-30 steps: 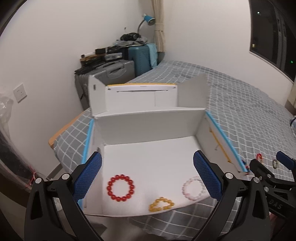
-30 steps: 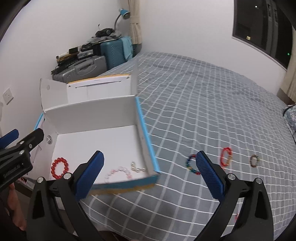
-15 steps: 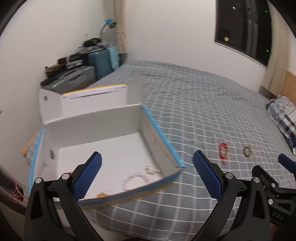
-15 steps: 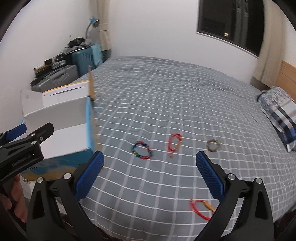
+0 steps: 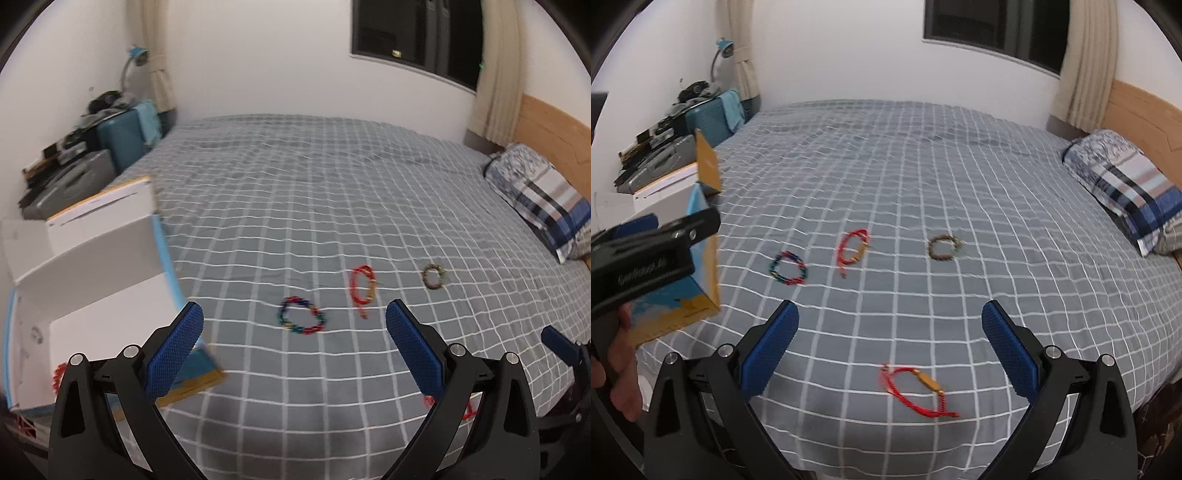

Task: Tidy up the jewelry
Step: 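Move both tools back from the box toward the remaining bracelets, then grasp multicolour bead bracelet with left tool while right tool grasps red cord bracelet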

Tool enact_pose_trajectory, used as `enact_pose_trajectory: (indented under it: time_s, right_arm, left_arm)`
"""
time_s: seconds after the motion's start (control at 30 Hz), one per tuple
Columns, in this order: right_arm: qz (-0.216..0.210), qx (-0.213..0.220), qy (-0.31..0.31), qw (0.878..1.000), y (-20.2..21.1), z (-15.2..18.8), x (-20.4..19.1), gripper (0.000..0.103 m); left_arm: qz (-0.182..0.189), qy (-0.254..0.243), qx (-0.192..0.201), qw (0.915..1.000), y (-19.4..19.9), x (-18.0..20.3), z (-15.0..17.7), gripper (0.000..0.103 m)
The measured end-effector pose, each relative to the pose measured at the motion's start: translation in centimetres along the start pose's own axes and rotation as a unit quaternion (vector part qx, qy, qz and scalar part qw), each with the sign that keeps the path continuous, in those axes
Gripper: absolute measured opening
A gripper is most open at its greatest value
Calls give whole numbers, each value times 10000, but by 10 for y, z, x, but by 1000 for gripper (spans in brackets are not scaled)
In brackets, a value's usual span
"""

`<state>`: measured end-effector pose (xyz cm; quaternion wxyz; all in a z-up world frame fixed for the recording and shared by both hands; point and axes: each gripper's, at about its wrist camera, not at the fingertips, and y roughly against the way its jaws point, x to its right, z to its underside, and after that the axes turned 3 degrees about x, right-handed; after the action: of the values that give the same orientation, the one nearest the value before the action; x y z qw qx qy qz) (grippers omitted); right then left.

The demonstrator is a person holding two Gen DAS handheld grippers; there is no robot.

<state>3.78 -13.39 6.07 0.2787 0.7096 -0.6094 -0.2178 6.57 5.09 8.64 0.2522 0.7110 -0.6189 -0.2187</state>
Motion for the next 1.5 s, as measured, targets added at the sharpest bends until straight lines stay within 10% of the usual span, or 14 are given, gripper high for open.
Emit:
enact_pose_trajectory:
  time_s: [0.73,1.23,1.5]
  right_arm:
    - [-141,-1111,-3,9937,-95,88,37,95]
    - [-236,-1437,115,9893,-117,108,36,93]
    - [-235,-1435,195,9892,-116,108,33,68]
  left_arm:
    - [-106,-131,-1040,9944,-175,26,34,97]
    - [-167,-261,-1416,9894,-218,22,55,96]
    - [-40,-260,-1468,9888,-214,24,55,63]
